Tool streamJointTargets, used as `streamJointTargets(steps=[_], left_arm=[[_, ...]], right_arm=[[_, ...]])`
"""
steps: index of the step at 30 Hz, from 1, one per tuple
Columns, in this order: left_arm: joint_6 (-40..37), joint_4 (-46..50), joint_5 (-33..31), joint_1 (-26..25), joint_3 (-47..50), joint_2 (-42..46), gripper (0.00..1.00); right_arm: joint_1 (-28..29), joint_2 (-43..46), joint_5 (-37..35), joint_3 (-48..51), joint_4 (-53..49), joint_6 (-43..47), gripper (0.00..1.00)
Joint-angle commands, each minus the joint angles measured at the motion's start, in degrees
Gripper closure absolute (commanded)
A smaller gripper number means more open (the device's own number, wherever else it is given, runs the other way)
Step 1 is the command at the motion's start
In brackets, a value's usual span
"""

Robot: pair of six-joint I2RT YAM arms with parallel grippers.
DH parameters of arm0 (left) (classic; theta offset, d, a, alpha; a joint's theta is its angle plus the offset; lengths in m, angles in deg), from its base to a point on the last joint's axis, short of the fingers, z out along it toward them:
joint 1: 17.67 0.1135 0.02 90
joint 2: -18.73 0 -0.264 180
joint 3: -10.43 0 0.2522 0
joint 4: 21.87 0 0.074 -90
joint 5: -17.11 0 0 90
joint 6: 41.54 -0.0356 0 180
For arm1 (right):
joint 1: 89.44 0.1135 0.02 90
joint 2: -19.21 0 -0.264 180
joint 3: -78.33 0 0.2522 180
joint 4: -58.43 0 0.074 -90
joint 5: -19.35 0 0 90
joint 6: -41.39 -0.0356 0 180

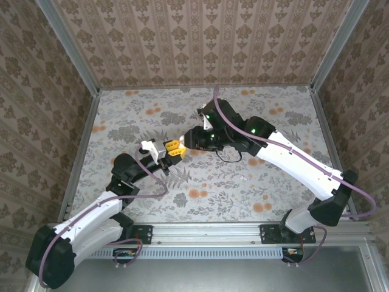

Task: Insert wireless bluetooth earbuds into charging case

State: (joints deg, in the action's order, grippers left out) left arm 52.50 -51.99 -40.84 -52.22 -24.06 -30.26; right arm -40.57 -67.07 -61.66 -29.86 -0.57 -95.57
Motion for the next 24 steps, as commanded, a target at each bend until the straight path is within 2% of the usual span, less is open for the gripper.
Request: streamJointTargets(steps=[1, 24], left_arm=[[-1.7, 0.5, 0.2, -0.6, 0.4, 1.1, 1.0], [-2.7, 2.6, 0.5, -0.9, 0.2, 2.4, 1.0]], right_arm=[[0.0, -0.6, -0.1, -2.3, -0.1, -1.0, 0.63], [0.0, -3.7, -0.3, -3.7, -4.5, 0.4, 0.66]])
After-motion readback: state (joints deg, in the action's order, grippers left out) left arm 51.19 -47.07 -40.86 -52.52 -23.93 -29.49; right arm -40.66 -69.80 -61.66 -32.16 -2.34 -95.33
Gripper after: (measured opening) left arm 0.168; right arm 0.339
